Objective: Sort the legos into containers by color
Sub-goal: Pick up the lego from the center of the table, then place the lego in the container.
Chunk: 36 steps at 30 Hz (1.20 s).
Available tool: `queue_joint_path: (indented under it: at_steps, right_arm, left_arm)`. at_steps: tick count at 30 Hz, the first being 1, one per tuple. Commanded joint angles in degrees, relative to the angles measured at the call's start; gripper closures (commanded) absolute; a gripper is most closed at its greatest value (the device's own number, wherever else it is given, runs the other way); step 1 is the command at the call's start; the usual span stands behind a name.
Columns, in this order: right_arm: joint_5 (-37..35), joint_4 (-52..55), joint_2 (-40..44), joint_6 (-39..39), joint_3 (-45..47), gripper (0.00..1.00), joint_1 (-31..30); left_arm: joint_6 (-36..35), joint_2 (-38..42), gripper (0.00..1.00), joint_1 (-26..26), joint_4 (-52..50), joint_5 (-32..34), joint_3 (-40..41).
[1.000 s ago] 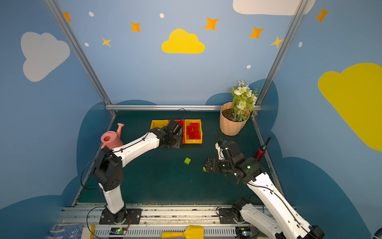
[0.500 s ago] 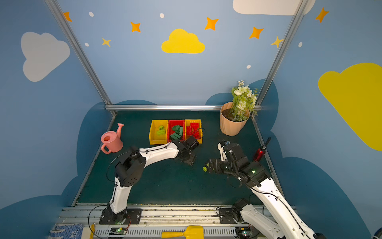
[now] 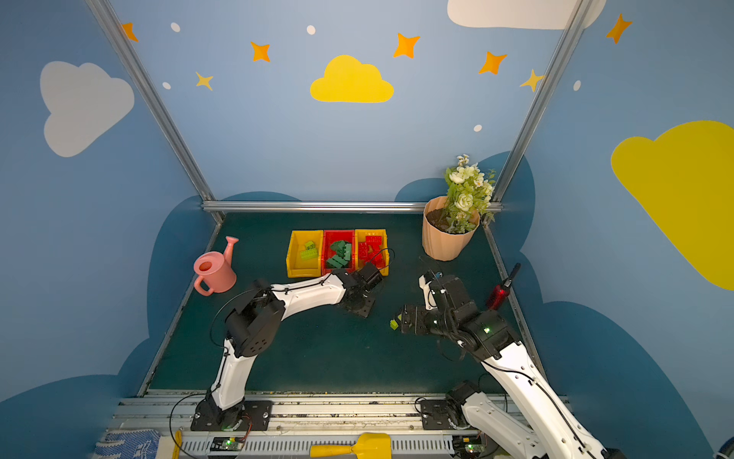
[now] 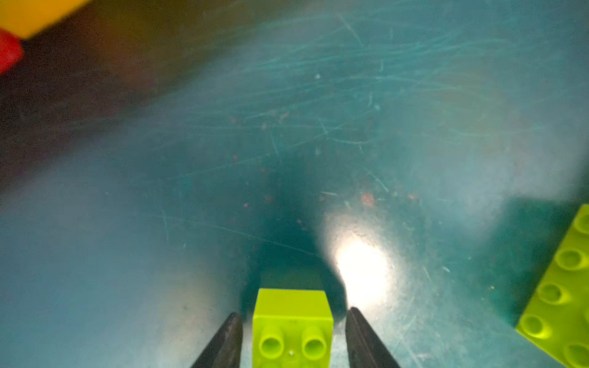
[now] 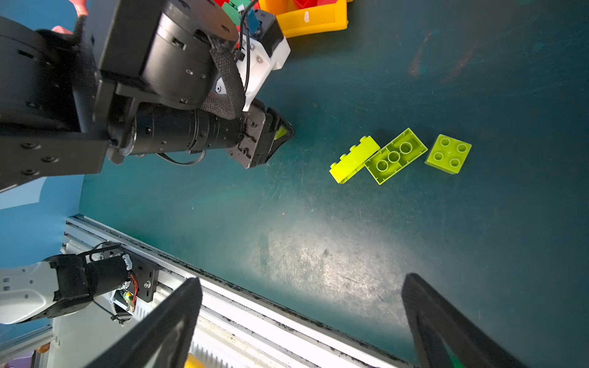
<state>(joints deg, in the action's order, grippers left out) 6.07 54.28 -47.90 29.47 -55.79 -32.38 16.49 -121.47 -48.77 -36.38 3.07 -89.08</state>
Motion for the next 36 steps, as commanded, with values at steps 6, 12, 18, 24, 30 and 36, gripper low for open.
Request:
queue_joint_path:
  at_steps: [6,12,18,24,30,36]
  right_arm:
    - [-0.6,0.2,-0.4,-0.4,0.3,0.03,0.2]
    - [-0.5,0.2,-0.9,-0.7,-0.4,0.03,0.3]
    - [0.1,-0.6,-3.3,-1.5,-2.2,0.03,0.5]
    - [1.7,-2.7,-7.8,-2.3,-4.6,0.03,0.7]
    - [2.5,-3.4,-12.1,-3.2,-8.3,0.03,0.8]
    - [2.1,-2.6,-14.5,-3.6,-11.0,0.03,0.9]
  left_arm:
    - [-0.2,-1.5,0.69,0.3,-3.0,1.4,-2.1]
    - [0.3,0.2,0.75,2.1,-5.6,4.1,-3.5]
    - [0.5,6.5,0.74,8.0,-7.9,6.2,-4.8]
    - [1.2,12.6,0.73,17.9,-8.1,6.3,-6.7]
    - [2.2,12.1,0.70,25.7,-6.8,7.0,-9.7]
    - [1.2,3.3,0.70,30.4,-9.5,4.5,-18.4]
